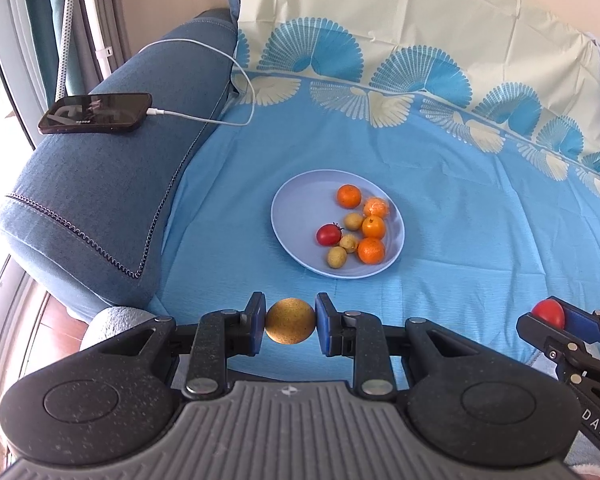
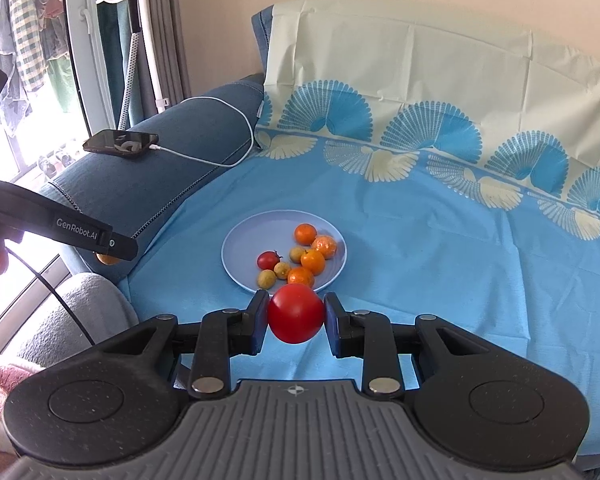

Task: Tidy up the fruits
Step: 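Carry the longan and cherry tomato in both grippers toward the plate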

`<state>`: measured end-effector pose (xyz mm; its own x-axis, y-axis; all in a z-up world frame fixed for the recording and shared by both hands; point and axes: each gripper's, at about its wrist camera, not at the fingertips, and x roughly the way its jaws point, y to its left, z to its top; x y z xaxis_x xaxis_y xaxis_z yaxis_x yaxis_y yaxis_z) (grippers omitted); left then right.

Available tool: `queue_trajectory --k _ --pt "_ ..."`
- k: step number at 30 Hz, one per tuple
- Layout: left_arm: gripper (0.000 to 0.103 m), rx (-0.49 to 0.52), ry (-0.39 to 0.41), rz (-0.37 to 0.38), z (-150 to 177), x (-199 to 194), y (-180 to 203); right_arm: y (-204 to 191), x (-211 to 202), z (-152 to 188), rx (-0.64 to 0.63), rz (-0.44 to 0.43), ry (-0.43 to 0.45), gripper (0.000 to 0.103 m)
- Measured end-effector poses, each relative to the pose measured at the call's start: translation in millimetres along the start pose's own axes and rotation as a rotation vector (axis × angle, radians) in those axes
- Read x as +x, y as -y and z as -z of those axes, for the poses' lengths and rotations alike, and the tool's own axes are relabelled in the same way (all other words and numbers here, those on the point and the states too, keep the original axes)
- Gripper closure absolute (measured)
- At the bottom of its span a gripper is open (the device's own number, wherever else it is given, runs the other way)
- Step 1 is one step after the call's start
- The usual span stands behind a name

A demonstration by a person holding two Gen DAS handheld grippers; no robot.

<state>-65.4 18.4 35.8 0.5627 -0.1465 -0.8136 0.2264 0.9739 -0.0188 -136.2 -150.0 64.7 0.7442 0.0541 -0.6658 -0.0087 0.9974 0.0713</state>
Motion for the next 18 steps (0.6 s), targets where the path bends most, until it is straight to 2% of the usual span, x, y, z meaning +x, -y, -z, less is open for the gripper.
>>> queue_trajectory --k 10,18 --pt "0.074 -0.014 -0.025 -0.020 -32.2 37.0 -8.3 8.6 47.7 -16.7 0.045 -0.014 -0.044 0.072" --pt "0.074 -0.010 -0.041 -0.043 -66.2 90.0 -4.8 14.1 101.7 -38.6 0.051 -0.027 -0.061 0.072"
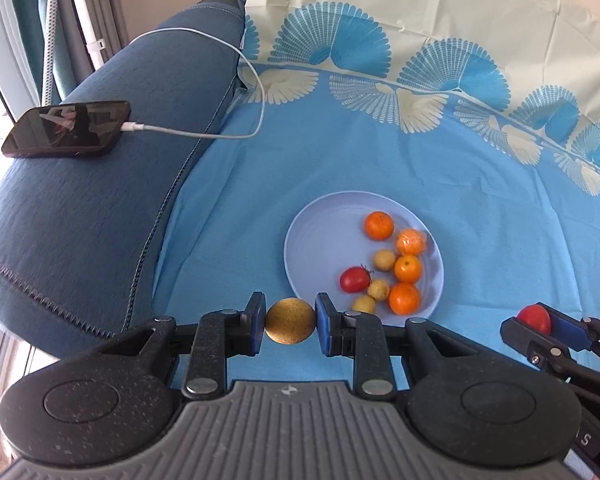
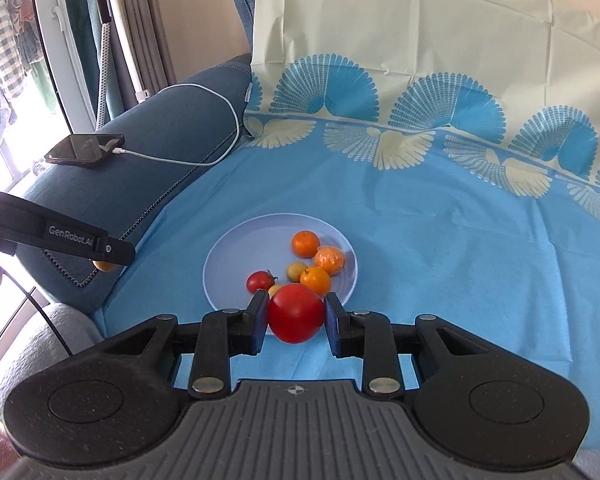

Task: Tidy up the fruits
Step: 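Carry the longan and cherry tomato in both grippers toward the plate, then open both grippers over the plate to drop the fruit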

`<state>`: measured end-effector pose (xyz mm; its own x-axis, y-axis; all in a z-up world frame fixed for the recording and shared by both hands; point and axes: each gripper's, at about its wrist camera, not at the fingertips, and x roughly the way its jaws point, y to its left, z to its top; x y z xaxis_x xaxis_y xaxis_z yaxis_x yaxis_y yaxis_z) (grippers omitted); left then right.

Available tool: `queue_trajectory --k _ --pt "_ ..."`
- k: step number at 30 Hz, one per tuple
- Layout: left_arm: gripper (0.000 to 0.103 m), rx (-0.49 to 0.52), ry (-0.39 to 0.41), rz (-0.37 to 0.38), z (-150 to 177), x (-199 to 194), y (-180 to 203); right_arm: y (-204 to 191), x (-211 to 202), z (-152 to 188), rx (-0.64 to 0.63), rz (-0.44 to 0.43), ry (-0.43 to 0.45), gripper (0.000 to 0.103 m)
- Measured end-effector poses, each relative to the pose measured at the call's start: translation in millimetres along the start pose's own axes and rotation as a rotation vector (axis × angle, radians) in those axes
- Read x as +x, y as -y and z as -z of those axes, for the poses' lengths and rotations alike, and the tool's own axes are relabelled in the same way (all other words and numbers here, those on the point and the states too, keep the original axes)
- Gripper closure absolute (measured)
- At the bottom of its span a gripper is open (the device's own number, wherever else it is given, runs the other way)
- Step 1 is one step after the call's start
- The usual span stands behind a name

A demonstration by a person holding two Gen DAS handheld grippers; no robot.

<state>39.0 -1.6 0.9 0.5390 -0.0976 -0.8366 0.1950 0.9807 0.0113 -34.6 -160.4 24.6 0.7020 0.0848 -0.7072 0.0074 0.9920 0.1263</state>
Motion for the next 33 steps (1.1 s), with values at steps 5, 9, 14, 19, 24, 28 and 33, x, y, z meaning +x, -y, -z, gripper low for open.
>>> queue_trajectory --k 5,9,14,19,24,28,33 --pt "0.074 0.001 -0.022 -0.019 -22.4 40.6 3.0 0.3 42.0 -14.2 -0.020 -0.015 -0.023 0.072" --pt "0.074 0.006 -0.037 -0.027 -36.7 68.7 5.1 -1.6 72.2 -23.4 -0.051 -0.026 -0.030 0.072" --pt "0.074 0.012 -0.046 -0.024 -50.6 101.7 8.8 3.0 109.2 -31.0 -0.062 -0.039 -0.057 0.072" --pt "0.074 0.038 -0.077 -0.040 -54.7 131.7 15.3 7.5 139.0 -29.5 -0.077 -0.036 -0.085 0.072" --pt "0.016 0.054 -0.081 -0.015 -59.1 142.2 12.9 10.8 155.3 -29.9 -0.065 -0.057 -0.079 0.067" --pt "0.000 0.044 0.041 -0.030 -54.9 119.6 4.1 13.4 153.2 -34.2 -0.047 -0.070 -0.058 0.035" --pt "0.000 0.018 -0.024 -0.059 -35.0 95.1 -1.3 15.5 123.3 -28.5 -0.027 -0.018 -0.063 0.008"
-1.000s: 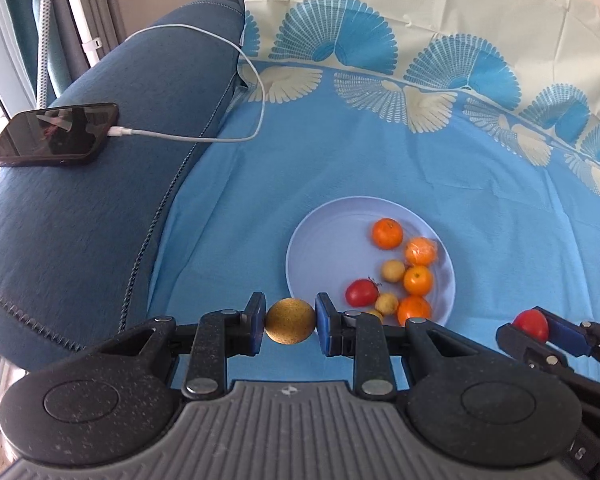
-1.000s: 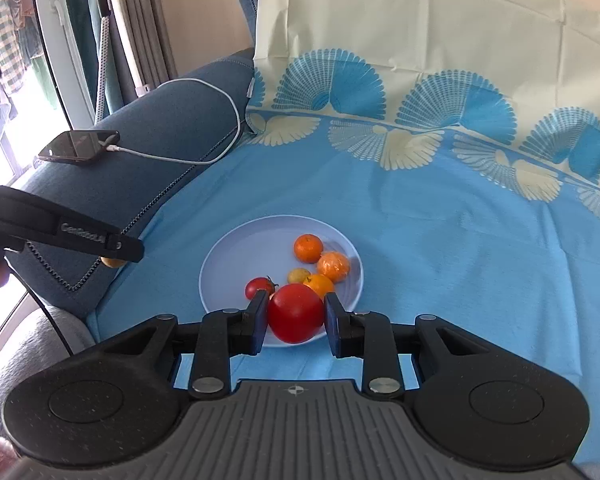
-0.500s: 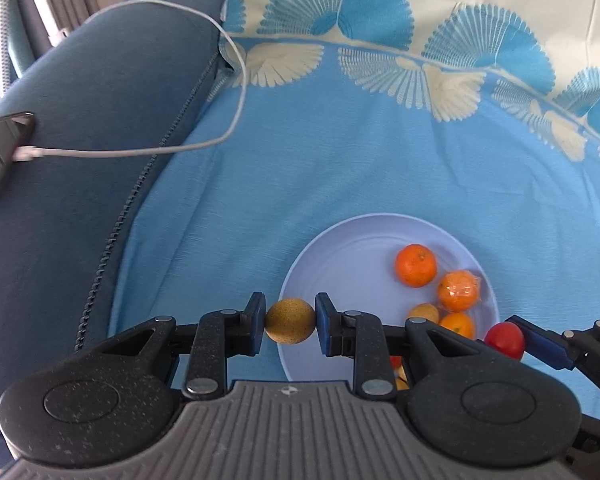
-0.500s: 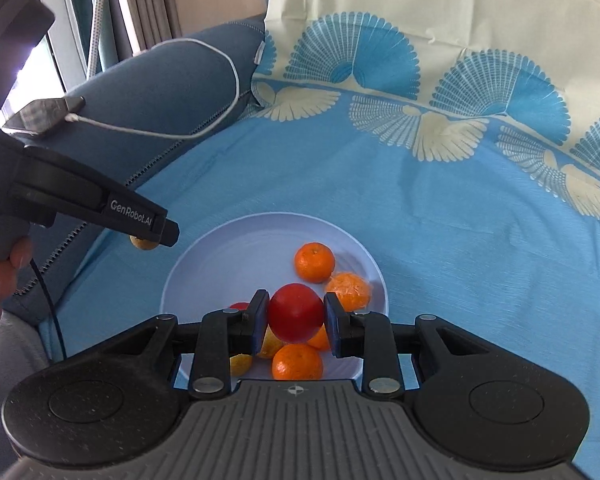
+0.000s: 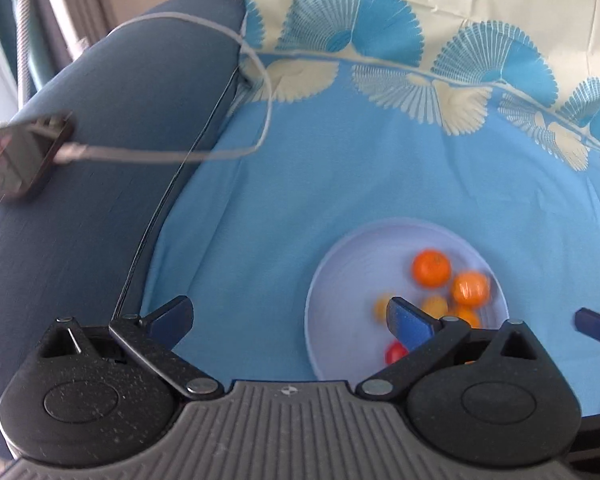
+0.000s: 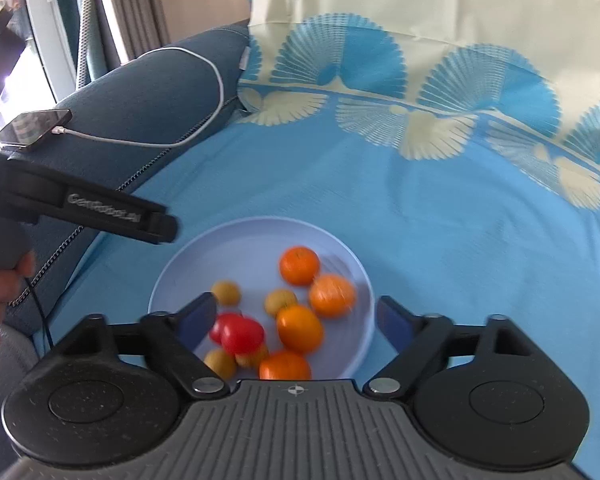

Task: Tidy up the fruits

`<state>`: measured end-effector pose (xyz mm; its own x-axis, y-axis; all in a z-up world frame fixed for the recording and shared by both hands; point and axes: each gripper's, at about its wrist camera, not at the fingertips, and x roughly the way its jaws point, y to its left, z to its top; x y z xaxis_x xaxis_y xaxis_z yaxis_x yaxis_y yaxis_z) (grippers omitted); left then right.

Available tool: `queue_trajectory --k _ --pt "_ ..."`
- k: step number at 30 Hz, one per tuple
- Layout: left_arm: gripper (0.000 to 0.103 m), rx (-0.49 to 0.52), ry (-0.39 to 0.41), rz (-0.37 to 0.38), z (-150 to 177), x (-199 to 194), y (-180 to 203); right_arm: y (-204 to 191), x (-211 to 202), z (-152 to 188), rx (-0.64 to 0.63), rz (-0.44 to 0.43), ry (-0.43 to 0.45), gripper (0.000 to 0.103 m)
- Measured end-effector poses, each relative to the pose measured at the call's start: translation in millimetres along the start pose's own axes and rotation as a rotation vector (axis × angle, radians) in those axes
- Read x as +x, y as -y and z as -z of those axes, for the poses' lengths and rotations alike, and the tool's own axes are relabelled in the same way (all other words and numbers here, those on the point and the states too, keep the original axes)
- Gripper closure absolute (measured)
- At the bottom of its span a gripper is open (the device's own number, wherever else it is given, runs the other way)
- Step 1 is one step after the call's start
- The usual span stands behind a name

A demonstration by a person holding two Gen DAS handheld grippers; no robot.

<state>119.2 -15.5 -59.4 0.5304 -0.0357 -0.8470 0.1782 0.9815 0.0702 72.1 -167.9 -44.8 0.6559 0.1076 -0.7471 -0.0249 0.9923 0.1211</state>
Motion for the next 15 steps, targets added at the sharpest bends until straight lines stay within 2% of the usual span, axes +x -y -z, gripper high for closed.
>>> queue_trajectory --k 2,4,7,15 --pt "0.000 -0.005 -0.022 -0.009 12.3 -14.1 -0.4 -1.3 -15.7 6.2 0.012 0.023 -0.018 0.003" --pt "0.000 -0.005 -0.046 -0.020 25.3 -29.8 0.0 -4.1 -31.3 12.9 0.023 0.040 -0.033 0.002" --pt "0.000 -0.006 -0.062 0.003 44.1 -54.6 0.3 -10.2 -53.8 22.4 0.041 0.072 -0.039 0.001" --pt "0.000 0.005 -0.001 0.018 79.8 -107.2 8.5 -32.3 -112.6 53.6 0.072 0.134 0.025 0.001"
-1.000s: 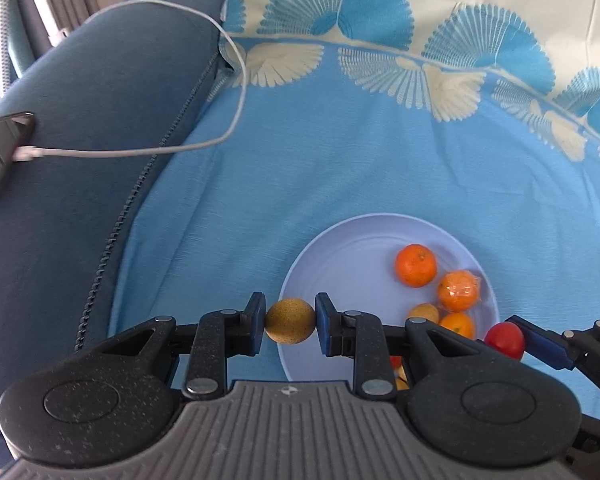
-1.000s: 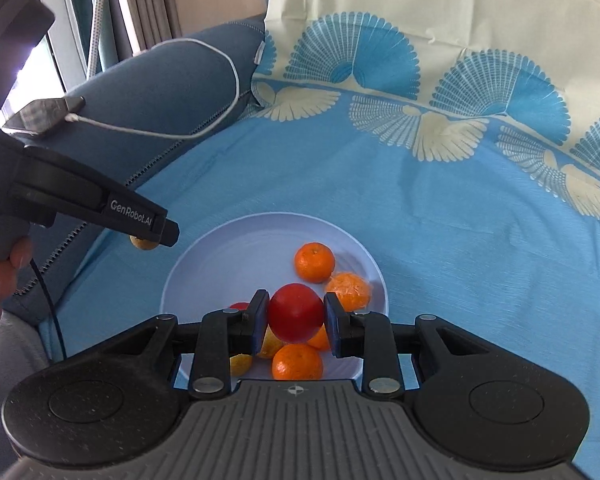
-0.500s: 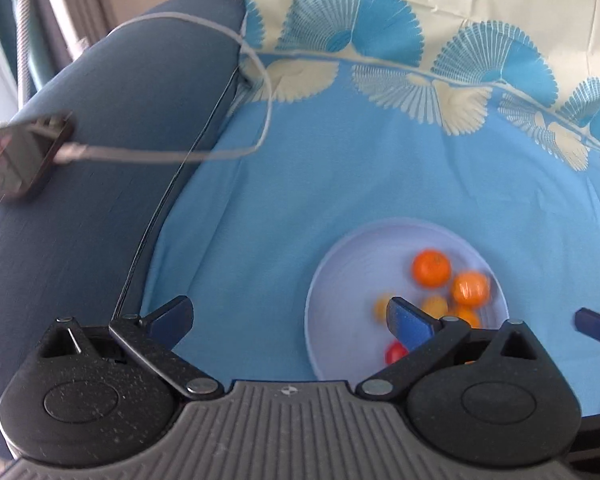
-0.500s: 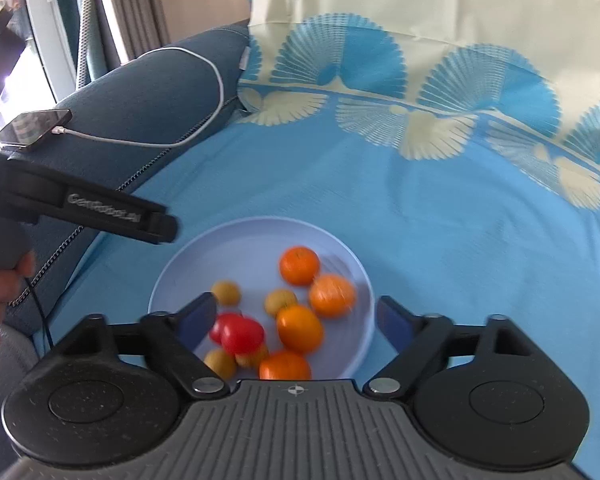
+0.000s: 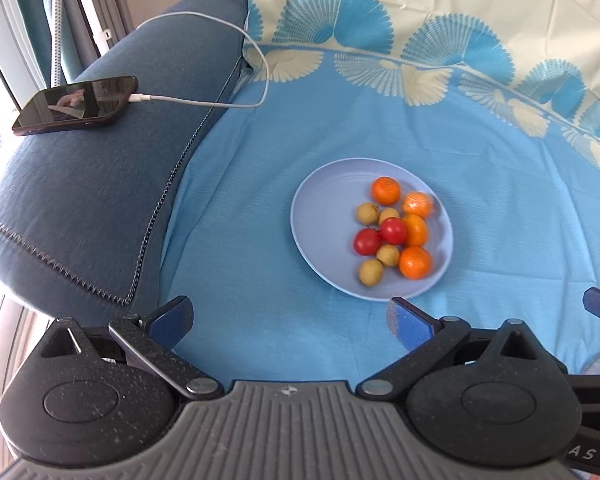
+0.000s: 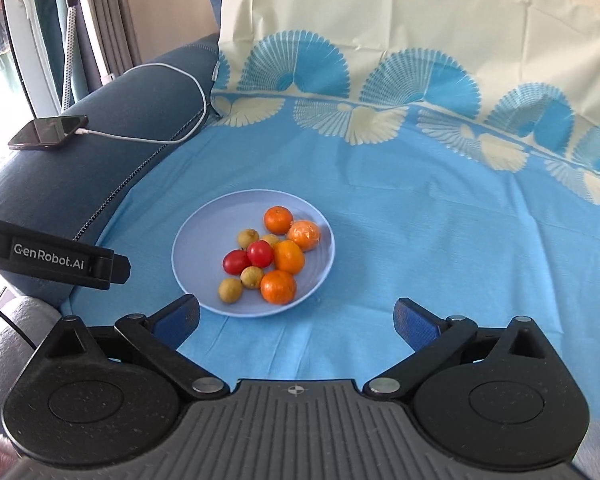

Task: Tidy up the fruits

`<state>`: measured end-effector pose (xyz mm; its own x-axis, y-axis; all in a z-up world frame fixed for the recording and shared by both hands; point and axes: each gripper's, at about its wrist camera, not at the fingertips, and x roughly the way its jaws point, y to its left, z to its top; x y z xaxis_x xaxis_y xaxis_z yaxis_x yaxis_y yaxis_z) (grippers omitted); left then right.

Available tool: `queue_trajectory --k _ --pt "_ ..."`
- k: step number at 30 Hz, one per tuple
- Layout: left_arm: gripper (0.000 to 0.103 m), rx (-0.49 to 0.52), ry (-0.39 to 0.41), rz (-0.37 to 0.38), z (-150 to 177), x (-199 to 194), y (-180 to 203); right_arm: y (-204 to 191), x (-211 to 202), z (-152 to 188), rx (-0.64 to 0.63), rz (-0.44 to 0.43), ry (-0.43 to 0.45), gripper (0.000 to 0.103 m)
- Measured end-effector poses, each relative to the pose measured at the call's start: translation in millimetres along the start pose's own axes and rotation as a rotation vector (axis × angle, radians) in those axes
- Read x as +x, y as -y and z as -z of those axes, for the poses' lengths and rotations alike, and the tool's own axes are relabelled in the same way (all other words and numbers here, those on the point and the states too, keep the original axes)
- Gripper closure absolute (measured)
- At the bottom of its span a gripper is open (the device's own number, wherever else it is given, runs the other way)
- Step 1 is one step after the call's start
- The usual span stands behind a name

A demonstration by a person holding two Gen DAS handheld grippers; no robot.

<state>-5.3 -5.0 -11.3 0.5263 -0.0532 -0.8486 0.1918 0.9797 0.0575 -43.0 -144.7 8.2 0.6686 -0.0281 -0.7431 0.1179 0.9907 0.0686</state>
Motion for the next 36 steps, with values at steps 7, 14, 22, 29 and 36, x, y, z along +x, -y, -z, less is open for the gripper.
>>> queue_trajectory --k 7,14,22,29,36 --pt "0.000 -0.002 0.039 0.001 18.8 -30.6 1.2 -7.6 -36.8 14.3 -0.021 0.033 0.056 0.001" --pt "0.000 0.016 0.059 -0.007 29.1 -44.7 4.7 -9.0 -56.2 21.5 -0.030 0.051 0.095 0.001" --pt "0.000 0.026 0.069 -0.011 32.7 -50.7 6.0 -11.4 -66.3 24.8 -0.037 0.051 0.120 0.001" --pt "0.000 0.040 0.068 -0.007 32.4 -50.7 9.4 -12.2 -67.6 24.6 -0.041 0.053 0.123 0.001" --pt "0.000 0.038 0.065 -0.011 32.5 -50.3 8.3 -12.5 -67.9 24.9 -0.044 0.052 0.124 0.001"
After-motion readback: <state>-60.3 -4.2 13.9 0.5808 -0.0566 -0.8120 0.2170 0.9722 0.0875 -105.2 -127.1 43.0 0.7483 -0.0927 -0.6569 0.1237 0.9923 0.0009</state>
